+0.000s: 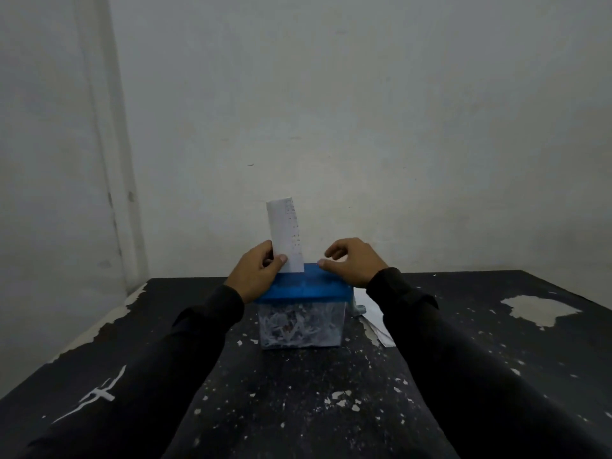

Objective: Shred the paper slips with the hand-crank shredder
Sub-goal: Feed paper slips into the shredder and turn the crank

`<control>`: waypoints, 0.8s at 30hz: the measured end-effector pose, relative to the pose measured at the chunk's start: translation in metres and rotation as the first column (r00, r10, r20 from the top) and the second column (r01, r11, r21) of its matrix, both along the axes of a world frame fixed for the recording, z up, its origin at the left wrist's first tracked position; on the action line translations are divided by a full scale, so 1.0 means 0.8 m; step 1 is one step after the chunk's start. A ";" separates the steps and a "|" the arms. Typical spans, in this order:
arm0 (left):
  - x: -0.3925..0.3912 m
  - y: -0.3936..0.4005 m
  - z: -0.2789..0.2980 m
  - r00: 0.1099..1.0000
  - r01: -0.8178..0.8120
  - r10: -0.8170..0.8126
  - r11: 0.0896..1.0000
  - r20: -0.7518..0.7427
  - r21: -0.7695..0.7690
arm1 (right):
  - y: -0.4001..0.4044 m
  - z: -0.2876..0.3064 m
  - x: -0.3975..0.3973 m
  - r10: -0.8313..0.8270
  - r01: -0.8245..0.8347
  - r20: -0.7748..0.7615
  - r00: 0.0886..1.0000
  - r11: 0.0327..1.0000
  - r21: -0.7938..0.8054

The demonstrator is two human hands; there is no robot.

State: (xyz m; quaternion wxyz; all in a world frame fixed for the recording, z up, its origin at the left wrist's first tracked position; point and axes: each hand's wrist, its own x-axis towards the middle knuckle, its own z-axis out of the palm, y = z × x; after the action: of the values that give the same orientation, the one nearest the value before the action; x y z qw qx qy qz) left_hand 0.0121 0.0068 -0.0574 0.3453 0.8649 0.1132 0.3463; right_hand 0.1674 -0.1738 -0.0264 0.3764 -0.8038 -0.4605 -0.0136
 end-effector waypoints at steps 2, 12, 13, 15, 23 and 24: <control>0.001 0.000 -0.003 1.000 -0.015 0.015 1.000 0.002 0.007 | -0.018 -0.011 0.006 -0.033 0.029 -0.046 0.998 0.996 -0.083; 0.001 -0.004 -0.001 0.999 -0.035 0.037 0.993 -0.012 0.116 | -0.045 -0.055 -0.002 0.133 -0.120 -0.227 0.965 0.990 0.069; 0.002 -0.003 -0.001 0.999 -0.036 0.038 0.992 -0.019 0.123 | -0.045 -0.057 -0.002 0.132 -0.118 -0.230 0.964 0.990 0.075; 0.002 -0.001 -0.001 0.999 -0.027 0.032 0.990 -0.038 0.139 | -0.045 -0.057 -0.002 0.125 -0.111 -0.221 0.967 0.991 0.076; 0.002 0.001 -0.007 0.999 -0.025 0.030 0.993 -0.042 0.117 | -0.046 -0.047 -0.002 0.084 -0.075 -0.217 0.973 0.996 0.049; 0.003 0.002 -0.007 0.999 -0.018 0.023 0.995 -0.043 0.101 | -0.046 -0.045 -0.001 0.079 -0.071 -0.219 0.973 0.997 0.043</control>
State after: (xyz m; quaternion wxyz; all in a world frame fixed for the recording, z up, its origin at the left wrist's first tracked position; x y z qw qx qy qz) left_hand 0.0144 0.0081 -0.0633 0.2950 0.8875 0.1120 0.3359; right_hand 0.1663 -0.2106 -0.0624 0.4395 -0.7757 -0.4455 0.0816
